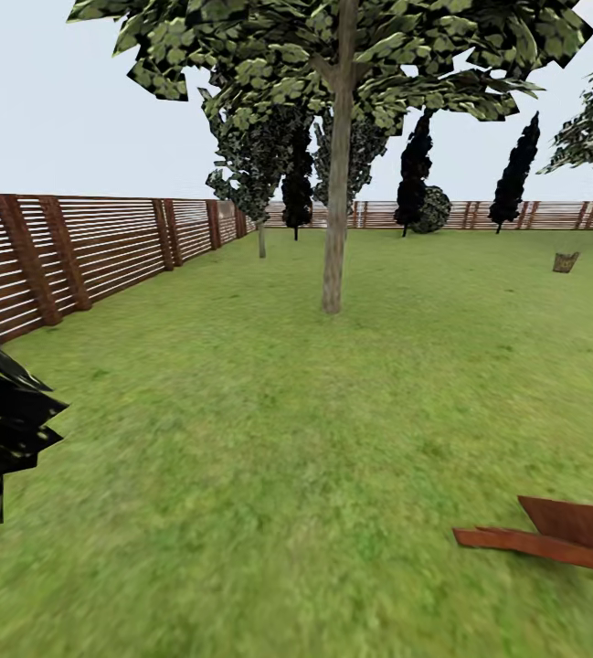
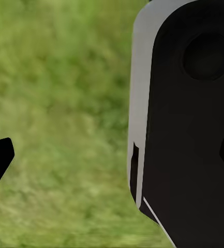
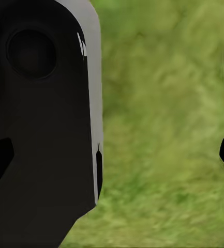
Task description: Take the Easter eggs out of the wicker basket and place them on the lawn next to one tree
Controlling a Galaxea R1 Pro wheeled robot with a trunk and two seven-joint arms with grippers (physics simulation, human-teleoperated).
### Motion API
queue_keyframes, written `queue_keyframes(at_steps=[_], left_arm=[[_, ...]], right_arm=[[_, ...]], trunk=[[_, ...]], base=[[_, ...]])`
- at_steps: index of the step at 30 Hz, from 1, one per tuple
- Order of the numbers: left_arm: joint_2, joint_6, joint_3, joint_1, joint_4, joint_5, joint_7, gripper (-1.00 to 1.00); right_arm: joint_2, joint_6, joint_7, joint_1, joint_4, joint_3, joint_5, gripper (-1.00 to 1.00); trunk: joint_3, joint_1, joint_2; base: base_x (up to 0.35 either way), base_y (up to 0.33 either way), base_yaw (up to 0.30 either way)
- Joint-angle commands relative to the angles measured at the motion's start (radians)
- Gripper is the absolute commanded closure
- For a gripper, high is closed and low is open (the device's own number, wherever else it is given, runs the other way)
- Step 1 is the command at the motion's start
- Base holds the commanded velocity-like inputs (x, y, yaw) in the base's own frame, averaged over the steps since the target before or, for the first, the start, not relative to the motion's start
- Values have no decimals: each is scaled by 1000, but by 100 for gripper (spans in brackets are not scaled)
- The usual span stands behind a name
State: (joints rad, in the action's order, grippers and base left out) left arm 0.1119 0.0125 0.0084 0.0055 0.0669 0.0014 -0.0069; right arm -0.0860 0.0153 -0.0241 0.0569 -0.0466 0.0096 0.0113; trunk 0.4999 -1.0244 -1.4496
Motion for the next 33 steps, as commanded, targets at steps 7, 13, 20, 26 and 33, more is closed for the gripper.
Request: queue_keyframes(at_steps=[7, 13, 20, 26, 33], left_arm=[[0, 1, 1, 1, 2, 0, -1, -100], [0, 1, 1, 1, 2, 0, -1, -100], [0, 1, 1, 1, 2, 0, -1, -100], [0, 1, 1, 1, 2, 0, -1, -100], [0, 1, 1, 1, 2, 0, -1, -100]], right_arm=[[0, 2, -2, 1, -3, 1, 0, -100], [0, 2, -2, 1, -3, 2, -1, -100], [0, 2, -2, 1, -2, 7, -7, -100], [0, 0, -2, 1, -2, 4, -1, -100], [0, 0, -2, 1, -2, 2, -1, -100]], trunk=[[1, -1, 0], [1, -1, 0], [1, -1, 0], [1, -1, 0], [1, -1, 0]], base=[[329, 0, 176], [329, 0, 24], [329, 0, 2], [329, 0, -148], [329, 0, -47]])
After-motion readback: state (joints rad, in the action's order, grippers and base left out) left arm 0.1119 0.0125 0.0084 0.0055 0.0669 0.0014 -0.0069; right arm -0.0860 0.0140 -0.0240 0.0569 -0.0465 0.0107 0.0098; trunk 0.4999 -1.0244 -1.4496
